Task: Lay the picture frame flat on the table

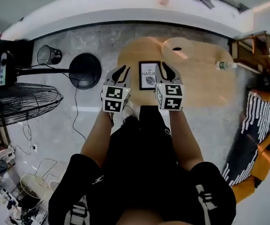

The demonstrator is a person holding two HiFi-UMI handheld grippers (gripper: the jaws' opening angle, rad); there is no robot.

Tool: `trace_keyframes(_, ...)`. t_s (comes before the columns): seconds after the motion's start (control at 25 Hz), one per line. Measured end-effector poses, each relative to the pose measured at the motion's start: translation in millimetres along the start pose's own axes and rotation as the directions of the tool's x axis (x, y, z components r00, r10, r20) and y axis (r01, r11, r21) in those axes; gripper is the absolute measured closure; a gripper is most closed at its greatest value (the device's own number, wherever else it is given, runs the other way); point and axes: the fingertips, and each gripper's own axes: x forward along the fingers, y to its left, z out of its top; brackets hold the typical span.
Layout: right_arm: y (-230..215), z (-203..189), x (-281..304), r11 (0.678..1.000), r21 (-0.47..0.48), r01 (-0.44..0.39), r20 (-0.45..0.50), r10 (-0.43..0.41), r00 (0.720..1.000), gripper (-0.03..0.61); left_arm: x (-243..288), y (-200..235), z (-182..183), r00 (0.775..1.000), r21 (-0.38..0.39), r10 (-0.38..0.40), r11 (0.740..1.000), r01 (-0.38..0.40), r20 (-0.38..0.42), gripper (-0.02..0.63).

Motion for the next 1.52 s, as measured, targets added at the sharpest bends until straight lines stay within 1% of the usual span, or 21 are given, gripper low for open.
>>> trace_keyframes(0.04, 10, 24, -16, 1.000, -0.012, -0.007, 0.054, 0.008, 0.998, 0.480, -20, -1, 21, 0.999, 0.016, 0.018, 1.000, -0.019, 0.049, 0.532)
trace_keyframes(0.12, 31, 72, -48, 0.999, -0.027, -0.021, 0.170, 0.025, 0.985, 0.480, -59, 3, 61, 0.986, 0.039, 0.059, 0.997, -0.066, 0.153, 0.532)
trace_keyframes(0.2, 56, 108, -83, 0.999, -0.039, -0.036, 0.264, 0.045, 0.964, 0.480, -102, 6, 94, 0.967, 0.045, 0.092, 0.993, -0.106, 0.239, 0.532)
trace_keyframes(0.32, 92, 150, -130, 0.996, -0.079, -0.051, 0.369, 0.077, 0.926, 0.480, -168, 9, 134, 0.931, 0.043, 0.133, 0.987, -0.156, 0.341, 0.532)
trace_keyframes(0.4, 113, 172, -159, 0.993, -0.100, -0.059, 0.422, 0.096, 0.901, 0.482, -210, 10, 152, 0.907, 0.013, 0.149, 0.986, -0.168, 0.393, 0.532)
trace_keyframes(0.52, 136, 200, -201, 0.993, -0.111, -0.049, 0.499, 0.098, 0.861, 0.491, -265, 12, 170, 0.879, -0.084, 0.169, 0.986, -0.147, 0.446, 0.533)
trace_keyframes(0.6, 143, 212, -224, 0.995, -0.097, -0.021, 0.538, 0.070, 0.840, 0.523, -295, 18, 175, 0.863, -0.106, 0.207, 0.978, -0.179, 0.461, 0.540)
trace_keyframes(0.64, 146, 215, -233, 0.996, -0.088, -0.013, 0.550, 0.060, 0.833, 0.565, -307, 20, 176, 0.857, -0.098, 0.219, 0.976, -0.196, 0.467, 0.551)
trace_keyframes(0.68, 150, 218, -240, 0.996, -0.085, -0.013, 0.559, 0.058, 0.827, 0.566, -318, 20, 177, 0.851, -0.084, 0.220, 0.975, -0.205, 0.477, 0.581)
trace_keyframes(0.76, 158, 220, -247, 0.995, -0.098, -0.015, 0.568, 0.068, 0.820, 0.566, -332, 21, 177, 0.839, -0.066, 0.212, 0.976, -0.208, 0.502, 0.589)
trace_keyframes(0.84, 164, 219, -247, 0.993, -0.119, -0.008, 0.571, 0.075, 0.818, 0.566, -338, 26, 172, 0.831, -0.070, 0.221, 0.974, -0.216, 0.510, 0.591)
trace_keyframes(0.92, 170, 217, -248, 0.991, -0.130, -0.009, 0.577, 0.083, 0.812, 0.566, -339, 29, 166, 0.831, -0.068, 0.231, 0.971, -0.229, 0.506, 0.591)
trace_keyframes(1.08, 182, 217, -256, 0.990, -0.127, -0.056, 0.601, 0.122, 0.790, 0.566, -346, 31, 164, 0.824, -0.035, 0.241, 0.965, -0.260, 0.512, 0.591)
trace_keyframes(1.16, 186, 217, -260, 0.992, -0.117, -0.056, 0.610, 0.116, 0.784, 0.566, -352, 31, 165, 0.821, -0.020, 0.243, 0.962, -0.272, 0.517, 0.591)
trace_keyframes(1.32, 189, 213, -270, 0.993, -0.109, -0.044, 0.614, 0.102, 0.783, 0.566, -364, 25, 163, 0.817, -0.009, 0.240, 0.961, -0.277, 0.524, 0.591)
trace_keyframes(1.52, 194, 209, -275, 0.993, -0.109, -0.052, 0.610, 0.108, 0.785, 0.566, -371, 23, 160, 0.813, -0.013, 0.246, 0.959, -0.282, 0.528, 0.591)
